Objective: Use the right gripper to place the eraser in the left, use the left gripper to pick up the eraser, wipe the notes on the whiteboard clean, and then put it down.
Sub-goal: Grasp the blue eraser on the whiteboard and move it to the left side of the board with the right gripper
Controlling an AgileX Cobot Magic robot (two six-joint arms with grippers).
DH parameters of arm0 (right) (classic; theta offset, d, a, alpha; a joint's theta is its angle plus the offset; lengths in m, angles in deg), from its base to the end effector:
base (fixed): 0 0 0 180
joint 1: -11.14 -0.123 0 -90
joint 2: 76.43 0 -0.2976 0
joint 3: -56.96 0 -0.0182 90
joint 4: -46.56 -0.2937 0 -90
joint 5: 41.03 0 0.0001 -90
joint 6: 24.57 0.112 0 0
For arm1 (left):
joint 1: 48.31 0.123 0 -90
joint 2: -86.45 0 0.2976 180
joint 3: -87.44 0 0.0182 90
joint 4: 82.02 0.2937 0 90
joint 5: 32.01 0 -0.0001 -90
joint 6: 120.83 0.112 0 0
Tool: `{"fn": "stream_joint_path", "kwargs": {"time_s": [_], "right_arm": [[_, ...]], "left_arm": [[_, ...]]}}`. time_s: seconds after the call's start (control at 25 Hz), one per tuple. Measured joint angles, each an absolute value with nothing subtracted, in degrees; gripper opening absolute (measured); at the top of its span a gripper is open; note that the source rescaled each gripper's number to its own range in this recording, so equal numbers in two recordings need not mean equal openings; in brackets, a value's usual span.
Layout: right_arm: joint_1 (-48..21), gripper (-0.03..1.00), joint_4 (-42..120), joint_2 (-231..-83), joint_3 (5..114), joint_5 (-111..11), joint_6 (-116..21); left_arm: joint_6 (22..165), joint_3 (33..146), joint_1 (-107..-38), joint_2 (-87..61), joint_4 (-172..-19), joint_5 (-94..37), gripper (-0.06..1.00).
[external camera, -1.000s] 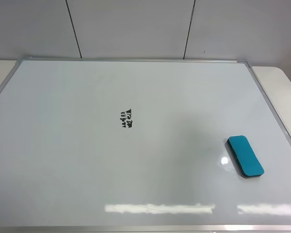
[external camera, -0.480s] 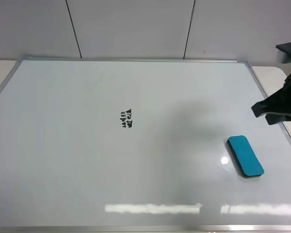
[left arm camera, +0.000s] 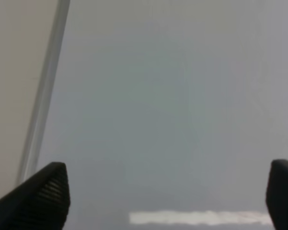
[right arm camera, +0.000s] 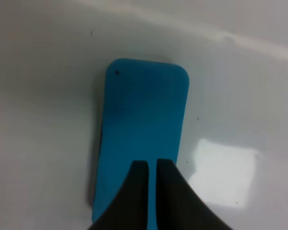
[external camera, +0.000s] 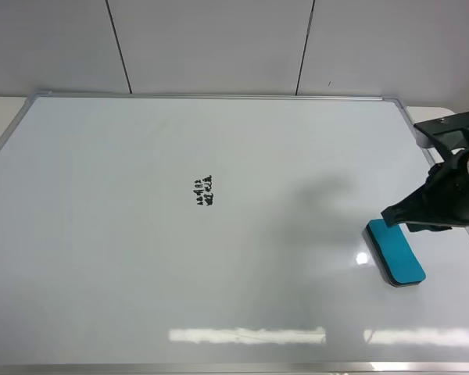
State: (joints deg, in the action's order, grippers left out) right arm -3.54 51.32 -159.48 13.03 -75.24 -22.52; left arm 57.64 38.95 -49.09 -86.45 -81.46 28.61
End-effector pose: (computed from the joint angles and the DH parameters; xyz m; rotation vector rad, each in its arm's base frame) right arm 0.2390 0.0572 0.1504 -0.3939 2.7809 -0.0131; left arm 0.0372 0.0004 0.2912 -0.0138 2.0282 -0.0138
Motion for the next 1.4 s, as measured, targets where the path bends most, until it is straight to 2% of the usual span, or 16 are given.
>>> {"fn": "stream_joint_path", "kwargs": {"time_s": [0.6, 1.12, 1.28, 1.4], "right_arm": [[-3.6, 0.00, 55.8, -169.4, 9.7, -65.0, -19.5], [-3.6, 0.00, 56.0, -173.1, 9.7, -63.5, -19.5], [-6.1, 0.00, 56.1, -173.1, 9.7, -63.1, -19.5], [-10.5, 0.00, 55.9, -173.3, 9.7, -61.5, -16.5]], "left_arm": [[57.7, 38.9, -49.1, -86.5, -81.5, 28.6, 0.63], [57.7, 38.9, -49.1, -86.5, -81.5, 28.6, 0.63], [57.7, 38.9, -49.1, -86.5, -81.5, 28.6, 0.63], [57.7, 38.9, -49.1, -86.5, -81.5, 28.6, 0.63]]}}
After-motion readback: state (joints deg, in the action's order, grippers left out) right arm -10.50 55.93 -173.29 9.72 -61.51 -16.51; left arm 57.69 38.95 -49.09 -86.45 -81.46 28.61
